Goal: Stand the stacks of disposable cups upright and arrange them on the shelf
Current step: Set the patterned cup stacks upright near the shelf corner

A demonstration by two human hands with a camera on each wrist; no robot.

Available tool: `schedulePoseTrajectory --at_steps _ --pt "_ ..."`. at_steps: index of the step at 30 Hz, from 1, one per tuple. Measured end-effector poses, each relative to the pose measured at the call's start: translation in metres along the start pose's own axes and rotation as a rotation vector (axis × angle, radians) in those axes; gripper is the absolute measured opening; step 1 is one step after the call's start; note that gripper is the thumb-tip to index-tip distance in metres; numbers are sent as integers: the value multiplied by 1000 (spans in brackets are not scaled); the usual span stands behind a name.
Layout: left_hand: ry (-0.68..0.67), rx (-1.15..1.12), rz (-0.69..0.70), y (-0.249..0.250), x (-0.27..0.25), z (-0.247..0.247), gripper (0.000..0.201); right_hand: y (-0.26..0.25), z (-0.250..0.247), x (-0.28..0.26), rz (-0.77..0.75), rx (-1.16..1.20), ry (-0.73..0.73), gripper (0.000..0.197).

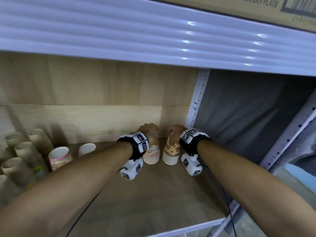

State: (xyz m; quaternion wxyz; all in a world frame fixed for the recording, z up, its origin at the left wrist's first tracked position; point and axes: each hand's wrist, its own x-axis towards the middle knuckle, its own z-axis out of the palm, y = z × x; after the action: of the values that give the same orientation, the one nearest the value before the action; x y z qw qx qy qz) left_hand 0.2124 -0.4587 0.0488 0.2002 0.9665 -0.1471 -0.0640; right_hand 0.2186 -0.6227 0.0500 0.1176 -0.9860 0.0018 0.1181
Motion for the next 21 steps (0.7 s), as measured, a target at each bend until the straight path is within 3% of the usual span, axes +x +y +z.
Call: schedulePoseTrajectory --at_steps 5,8,11,14,16,21 --pt "-16 -21 25 0 -4 1 73 0 0 -3 -26 -22 -7 44" --pt "-30 -20 38 3 -5 -3 73 0 4 -2 24 -16 90 33" --pt "-50 -4 93 10 -7 -9 63 1 4 -5 83 -59 216 28" --pt "-110 30 134 16 -8 -13 51 -1 3 -7 117 -106 279 41" --pt "-151 56 139 16 -6 -14 54 -5 7 -5 128 -141 276 46" --pt "-188 83 146 13 -4 -17 53 -3 7 -1 102 -96 234 38"
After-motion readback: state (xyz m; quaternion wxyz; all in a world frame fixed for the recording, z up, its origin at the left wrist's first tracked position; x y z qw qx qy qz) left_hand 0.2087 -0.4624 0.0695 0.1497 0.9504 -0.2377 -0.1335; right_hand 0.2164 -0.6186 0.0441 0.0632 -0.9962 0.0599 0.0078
